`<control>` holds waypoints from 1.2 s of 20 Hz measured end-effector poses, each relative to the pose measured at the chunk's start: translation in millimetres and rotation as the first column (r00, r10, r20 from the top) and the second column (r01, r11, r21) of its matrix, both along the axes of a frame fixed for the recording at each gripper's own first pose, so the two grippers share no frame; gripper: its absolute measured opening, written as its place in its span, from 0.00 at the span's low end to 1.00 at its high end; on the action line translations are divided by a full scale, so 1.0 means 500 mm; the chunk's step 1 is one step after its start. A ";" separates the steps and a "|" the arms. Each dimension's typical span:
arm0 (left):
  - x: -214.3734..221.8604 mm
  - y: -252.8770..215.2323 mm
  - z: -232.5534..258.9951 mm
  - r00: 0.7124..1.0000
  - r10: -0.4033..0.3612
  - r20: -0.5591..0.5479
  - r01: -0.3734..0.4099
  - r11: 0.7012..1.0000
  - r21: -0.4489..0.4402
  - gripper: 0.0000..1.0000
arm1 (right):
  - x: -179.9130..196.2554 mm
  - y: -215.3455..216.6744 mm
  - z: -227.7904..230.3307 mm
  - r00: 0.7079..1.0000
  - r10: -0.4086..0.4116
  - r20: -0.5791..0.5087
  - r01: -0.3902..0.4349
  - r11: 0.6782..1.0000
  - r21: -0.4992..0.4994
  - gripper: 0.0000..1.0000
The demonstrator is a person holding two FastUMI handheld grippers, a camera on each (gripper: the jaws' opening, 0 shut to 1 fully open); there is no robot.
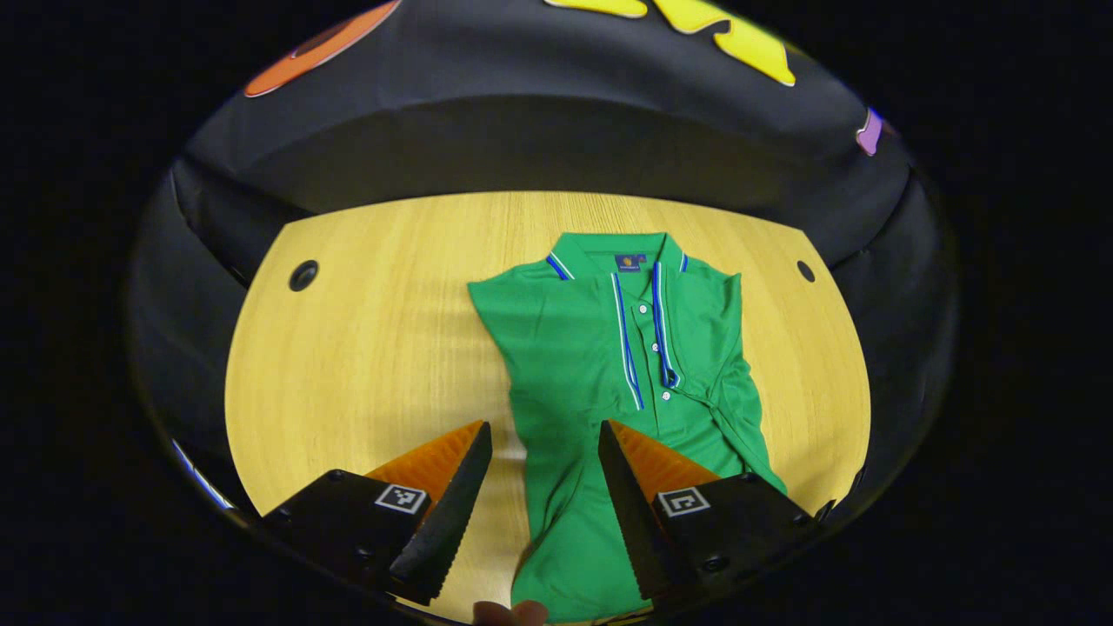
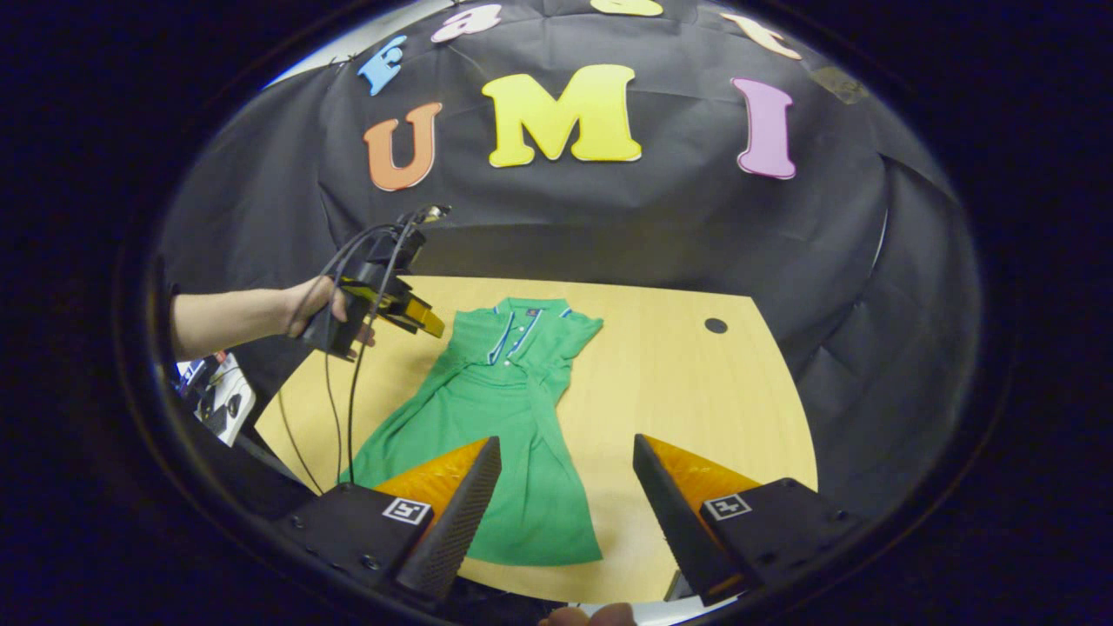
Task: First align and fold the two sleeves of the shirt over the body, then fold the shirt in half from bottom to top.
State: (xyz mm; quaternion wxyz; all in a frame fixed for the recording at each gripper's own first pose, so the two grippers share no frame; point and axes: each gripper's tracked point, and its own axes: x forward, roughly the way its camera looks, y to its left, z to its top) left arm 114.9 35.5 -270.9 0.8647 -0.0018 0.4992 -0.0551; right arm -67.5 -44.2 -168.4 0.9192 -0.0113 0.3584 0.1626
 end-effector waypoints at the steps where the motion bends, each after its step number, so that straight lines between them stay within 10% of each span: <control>1: -0.024 0.013 0.021 0.999 0.009 0.047 -0.010 1.000 0.008 0.81 | 0.005 0.007 -0.004 1.000 0.013 0.005 -0.013 1.000 -0.007 0.97; 3: -0.089 0.046 0.060 0.992 -0.002 0.123 -0.005 0.998 0.060 0.94 | 0.008 0.018 -0.015 0.999 0.033 0.015 -0.033 0.999 -0.032 0.97; 7: -0.266 0.049 0.066 0.988 -0.026 0.153 0.019 0.999 0.050 0.86 | -0.015 0.036 -0.077 0.997 0.068 -0.034 -0.070 0.995 -0.076 0.98; 14: -0.539 0.045 -0.063 0.995 -0.096 -0.022 0.095 0.995 -0.039 0.86 | -0.094 -0.005 -0.182 0.984 0.082 -0.161 -0.105 0.984 -0.145 0.97; 24: -0.650 0.066 -0.178 0.968 -0.075 -0.238 0.046 0.991 -0.123 0.87 | -0.226 -0.050 -0.350 0.908 0.004 -0.420 -0.090 0.979 -0.184 0.97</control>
